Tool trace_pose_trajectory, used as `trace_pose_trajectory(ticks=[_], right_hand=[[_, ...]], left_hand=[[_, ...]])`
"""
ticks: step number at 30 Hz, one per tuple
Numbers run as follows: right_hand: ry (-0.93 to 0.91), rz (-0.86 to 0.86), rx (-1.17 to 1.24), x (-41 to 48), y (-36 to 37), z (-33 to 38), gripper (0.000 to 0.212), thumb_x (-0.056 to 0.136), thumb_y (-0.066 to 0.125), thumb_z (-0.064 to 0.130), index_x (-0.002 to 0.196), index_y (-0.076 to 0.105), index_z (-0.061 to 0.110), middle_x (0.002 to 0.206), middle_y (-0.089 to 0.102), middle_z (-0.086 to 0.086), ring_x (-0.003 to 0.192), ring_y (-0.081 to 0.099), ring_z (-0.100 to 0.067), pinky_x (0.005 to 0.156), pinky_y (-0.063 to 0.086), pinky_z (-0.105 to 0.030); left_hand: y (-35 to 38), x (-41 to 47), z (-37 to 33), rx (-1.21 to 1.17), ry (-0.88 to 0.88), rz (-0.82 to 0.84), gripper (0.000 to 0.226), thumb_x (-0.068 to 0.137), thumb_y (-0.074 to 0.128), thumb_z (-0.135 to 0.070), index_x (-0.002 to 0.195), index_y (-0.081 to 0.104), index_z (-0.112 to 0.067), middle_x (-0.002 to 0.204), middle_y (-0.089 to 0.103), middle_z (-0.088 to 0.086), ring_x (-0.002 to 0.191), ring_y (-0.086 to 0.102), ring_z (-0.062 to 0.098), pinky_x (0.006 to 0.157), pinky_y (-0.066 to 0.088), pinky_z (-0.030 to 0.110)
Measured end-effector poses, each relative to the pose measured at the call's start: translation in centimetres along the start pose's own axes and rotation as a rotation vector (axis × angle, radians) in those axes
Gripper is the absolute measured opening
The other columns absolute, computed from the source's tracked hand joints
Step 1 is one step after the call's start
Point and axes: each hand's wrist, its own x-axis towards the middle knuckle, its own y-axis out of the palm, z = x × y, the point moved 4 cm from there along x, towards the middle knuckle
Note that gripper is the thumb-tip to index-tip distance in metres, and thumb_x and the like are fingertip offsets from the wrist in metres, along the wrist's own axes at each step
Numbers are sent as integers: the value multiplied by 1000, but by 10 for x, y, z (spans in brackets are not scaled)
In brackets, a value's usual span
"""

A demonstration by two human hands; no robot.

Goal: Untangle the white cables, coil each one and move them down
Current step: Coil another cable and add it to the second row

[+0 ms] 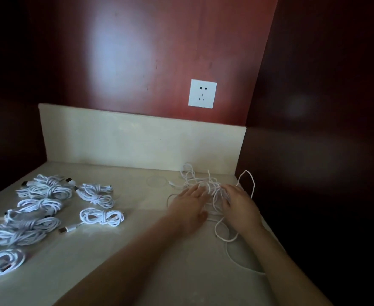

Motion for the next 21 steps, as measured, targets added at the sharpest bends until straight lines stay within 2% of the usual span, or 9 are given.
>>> trace_pose_trajectory(ticks=[4,10,14,17,19,21], right_hand=[[80,-46,61,5,8,-5,40,93,54,21,133,59,23,131,58,0,118,57,-21,95,48,-33],[186,21,18,19,25,-2,39,96,48,27,134,55,30,134,46,-2,107,62,-26,93,46,-34],[126,1,47,20,31,-3,35,93,53,25,126,62,29,122,50,-3,98,63,-26,90,48,-36],[28,-25,61,19,32,-2,32,92,58,29,124,64,32,120,49,0,106,56,-21,94,46,-36],[-16,-56,52,19,32,1,32,93,55,36,124,64,31,123,49,1,115,49,-19,97,42,-36],[-48,-81,36,18,33,5,40,93,43,48,121,65,32,121,52,4,117,45,-17,95,37,-35]], left_hand=[[6,-5,7,-83,-104,-23,57,101,40,-39,153,26,-24,162,20,-2,150,13,17,119,11,29],[4,1,16,-60,-164,-79,53,98,41,-38,149,34,-26,156,34,-5,147,21,13,119,10,29],[4,1,20,-84,-202,-99,50,98,42,-37,146,40,-25,153,39,-4,145,27,12,119,14,29],[1,1,18,-113,-196,-124,45,98,45,-34,141,47,-23,149,45,-1,141,34,13,117,16,26],[-2,1,15,-140,-157,-164,45,97,47,-31,141,49,-26,148,47,-4,139,38,13,116,18,24],[-6,-1,15,-200,-143,-248,42,93,52,-28,135,55,-34,141,55,-7,131,48,14,109,31,25]])
